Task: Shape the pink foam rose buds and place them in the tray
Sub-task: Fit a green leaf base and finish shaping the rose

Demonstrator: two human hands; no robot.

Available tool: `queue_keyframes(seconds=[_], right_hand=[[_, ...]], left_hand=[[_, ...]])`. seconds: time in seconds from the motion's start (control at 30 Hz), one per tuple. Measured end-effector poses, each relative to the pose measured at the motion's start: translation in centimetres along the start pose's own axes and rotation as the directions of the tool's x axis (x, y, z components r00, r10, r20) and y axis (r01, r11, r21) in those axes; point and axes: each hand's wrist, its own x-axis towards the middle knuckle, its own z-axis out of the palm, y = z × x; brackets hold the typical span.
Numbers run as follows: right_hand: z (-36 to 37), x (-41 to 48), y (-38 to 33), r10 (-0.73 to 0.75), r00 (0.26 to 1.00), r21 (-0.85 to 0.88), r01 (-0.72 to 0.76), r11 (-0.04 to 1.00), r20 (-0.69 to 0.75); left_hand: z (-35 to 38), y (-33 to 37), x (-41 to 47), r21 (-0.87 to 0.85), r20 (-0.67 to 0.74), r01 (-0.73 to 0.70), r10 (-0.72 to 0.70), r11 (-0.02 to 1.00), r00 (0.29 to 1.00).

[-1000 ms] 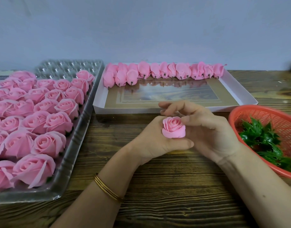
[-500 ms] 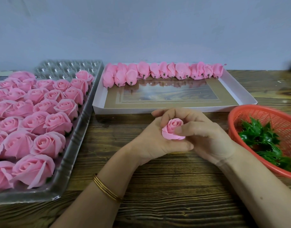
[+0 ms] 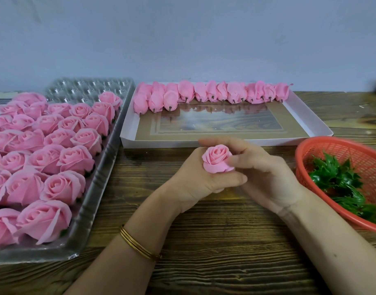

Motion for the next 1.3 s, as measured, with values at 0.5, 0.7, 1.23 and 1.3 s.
queue_keyframes(seconds=[0.5, 0.7, 1.23, 1.3], right_hand=[[0.0, 0.6, 0.6, -0.021, 0.999, 0.151, 0.024, 0.988, -0.024], [0.0, 0.9, 0.9, -0.022, 0.999, 0.168, 0.029, 0.985, -0.042], [0.4, 1.3, 1.1, 0.008, 0.995, 0.273, 0.019, 0.962, -0.097], [0.3, 1.3, 1.2, 0.012, 0.993, 0.266, 0.019, 0.964, -0.113]], left_hand=[[0.1, 0.1, 0.0, -0.01, -0.1, -0.015, 0.014, 1.0, 0.995], [0.0, 0.2, 0.1, 0.001, -0.113, -0.01, 0.01, 1.0, 0.994], [-0.4, -0.2, 0.3, 0.021, -0.225, -0.099, 0.101, 0.995, 0.969], [-0.4, -0.3, 0.4, 0.005, -0.255, -0.13, 0.127, 0.991, 0.959]])
